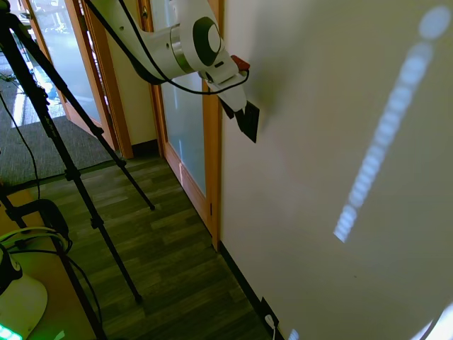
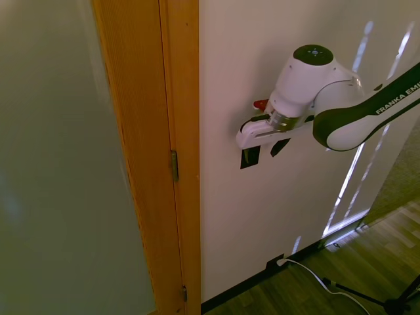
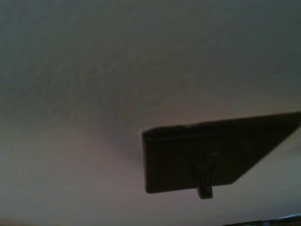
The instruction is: Turn on the light
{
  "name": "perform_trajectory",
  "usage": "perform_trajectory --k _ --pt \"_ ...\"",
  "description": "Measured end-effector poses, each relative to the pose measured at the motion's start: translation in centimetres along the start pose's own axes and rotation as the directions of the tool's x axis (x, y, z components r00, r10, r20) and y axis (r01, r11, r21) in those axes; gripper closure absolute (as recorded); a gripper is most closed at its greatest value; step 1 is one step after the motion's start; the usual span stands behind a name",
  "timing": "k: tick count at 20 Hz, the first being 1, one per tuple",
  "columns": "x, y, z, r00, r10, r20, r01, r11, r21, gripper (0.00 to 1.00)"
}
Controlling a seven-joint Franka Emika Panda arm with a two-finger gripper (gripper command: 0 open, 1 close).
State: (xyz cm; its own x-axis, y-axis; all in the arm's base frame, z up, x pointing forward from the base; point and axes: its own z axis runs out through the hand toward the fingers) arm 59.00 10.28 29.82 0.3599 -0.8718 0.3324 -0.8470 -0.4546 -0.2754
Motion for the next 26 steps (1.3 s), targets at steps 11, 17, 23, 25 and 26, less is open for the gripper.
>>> perform_trajectory --k 11,17,23,25,26 --pt "1.2 -0.8 2.8 0.999 0.004 -0.035 -0.004 1.000 -0.013 1.00" --pt "0.4 -1.2 2.9 0.998 0.018 -0.065 -0.018 1.000 -0.003 1.00" --pt "-0.1 -1.5 3.1 0.997 0.015 -0.080 -0.015 1.000 0.002 1.00" --pt "0.1 -1.4 3.2 0.996 0.024 -0.084 -0.024 1.000 0.000 1.00" --pt "0.1 -1.4 3.2 0.996 0.027 -0.083 -0.027 1.000 0.001 1.00"
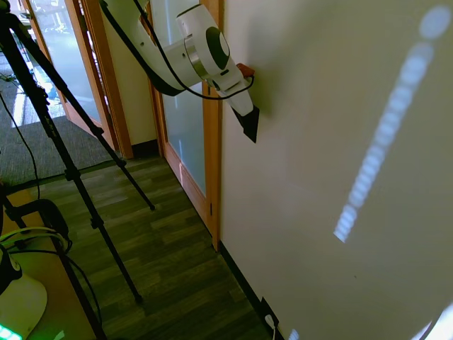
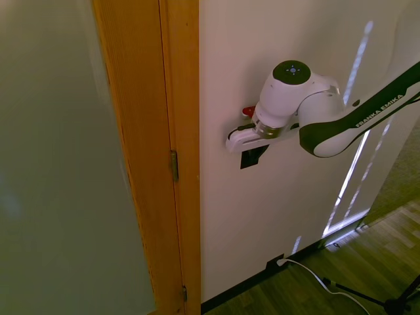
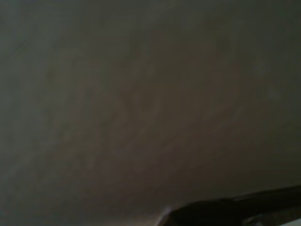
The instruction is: Turn on the light
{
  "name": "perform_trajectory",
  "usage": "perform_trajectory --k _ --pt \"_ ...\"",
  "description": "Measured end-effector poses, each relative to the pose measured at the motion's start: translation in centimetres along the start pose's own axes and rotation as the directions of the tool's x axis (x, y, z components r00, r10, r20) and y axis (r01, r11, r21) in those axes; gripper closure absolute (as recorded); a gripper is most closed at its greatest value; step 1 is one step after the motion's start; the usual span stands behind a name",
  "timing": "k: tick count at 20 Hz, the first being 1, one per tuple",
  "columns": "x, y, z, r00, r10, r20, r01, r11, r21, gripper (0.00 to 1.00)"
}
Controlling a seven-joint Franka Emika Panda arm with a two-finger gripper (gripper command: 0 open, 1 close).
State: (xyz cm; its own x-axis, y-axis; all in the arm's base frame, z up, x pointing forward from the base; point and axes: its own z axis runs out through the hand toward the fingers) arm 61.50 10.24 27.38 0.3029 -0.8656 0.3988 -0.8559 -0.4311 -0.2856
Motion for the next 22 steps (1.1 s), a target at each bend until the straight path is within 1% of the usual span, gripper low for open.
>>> perform_trajectory --k 5,6,9,11,13,14,17,18,20,22 --pt "0.1 0.0 0.0 1.000 0.019 0.002 -0.019 1.000 0.006 1.00" --pt "0.1 0.2 -0.1 1.000 0.023 0.002 -0.023 1.000 0.014 1.00" --pt "0.1 1.0 -0.4 0.999 0.034 0.004 -0.034 0.997 0.074 1.00" --pt "0.2 1.4 -1.2 0.999 0.038 -0.004 -0.037 0.993 0.113 1.00" --pt "0.4 1.4 -2.2 0.999 0.041 -0.019 -0.038 0.990 0.135 1.00" --pt "0.4 1.4 -2.4 0.999 0.042 -0.019 -0.039 0.990 0.138 0.00" --pt "0.6 1.7 -2.4 1.000 0.026 -0.005 -0.025 0.988 0.152 0.00" --pt "0.7 2.0 -2.4 1.000 0.020 0.006 -0.020 0.985 0.169 0.00" --pt "1.1 3.3 -2.4 0.999 0.002 0.039 -0.011 0.972 0.234 0.00" --pt "1.4 4.6 -2.6 0.998 -0.001 0.070 -0.019 0.957 0.289 0.00"
